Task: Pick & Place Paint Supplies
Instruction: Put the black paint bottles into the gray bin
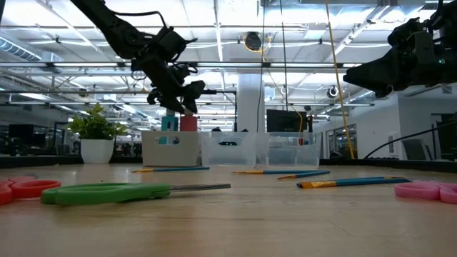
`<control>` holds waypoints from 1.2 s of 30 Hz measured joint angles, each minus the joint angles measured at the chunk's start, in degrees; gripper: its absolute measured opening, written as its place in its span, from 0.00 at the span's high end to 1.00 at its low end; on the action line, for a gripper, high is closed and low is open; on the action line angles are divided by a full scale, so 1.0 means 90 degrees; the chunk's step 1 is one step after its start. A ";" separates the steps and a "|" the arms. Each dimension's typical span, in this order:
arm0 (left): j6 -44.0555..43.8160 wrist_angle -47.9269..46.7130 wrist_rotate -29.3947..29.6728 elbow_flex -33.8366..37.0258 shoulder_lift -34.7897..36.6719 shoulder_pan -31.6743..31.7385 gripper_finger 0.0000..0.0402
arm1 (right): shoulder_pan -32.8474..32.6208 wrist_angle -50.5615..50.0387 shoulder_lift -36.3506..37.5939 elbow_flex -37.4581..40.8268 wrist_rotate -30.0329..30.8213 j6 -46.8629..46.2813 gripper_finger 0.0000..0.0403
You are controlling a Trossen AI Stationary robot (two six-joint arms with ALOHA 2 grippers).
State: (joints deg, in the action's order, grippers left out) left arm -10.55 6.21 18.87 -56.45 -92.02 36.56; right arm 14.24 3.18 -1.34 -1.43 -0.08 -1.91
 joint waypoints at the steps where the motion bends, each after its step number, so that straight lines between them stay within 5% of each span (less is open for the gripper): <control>1: 0.0029 0.0001 -0.0040 0.0000 0.0034 -0.0001 0.46 | 0.0002 -0.0002 0.0000 0.0000 0.0000 0.0000 0.68; 23: 0.0455 -0.0121 -0.0108 -0.0002 0.1860 -0.0981 0.46 | 0.0000 0.0000 -0.0002 0.0000 0.0000 0.0000 0.68; 36: 0.0278 -0.1753 -0.0627 -0.0005 0.3545 -0.2304 0.46 | 0.0002 -0.0002 -0.0002 0.0000 0.0000 0.0000 0.68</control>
State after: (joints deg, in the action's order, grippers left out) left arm -8.05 -9.57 13.23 -56.49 -60.12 15.83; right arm 14.25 3.16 -1.37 -1.43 -0.08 -1.91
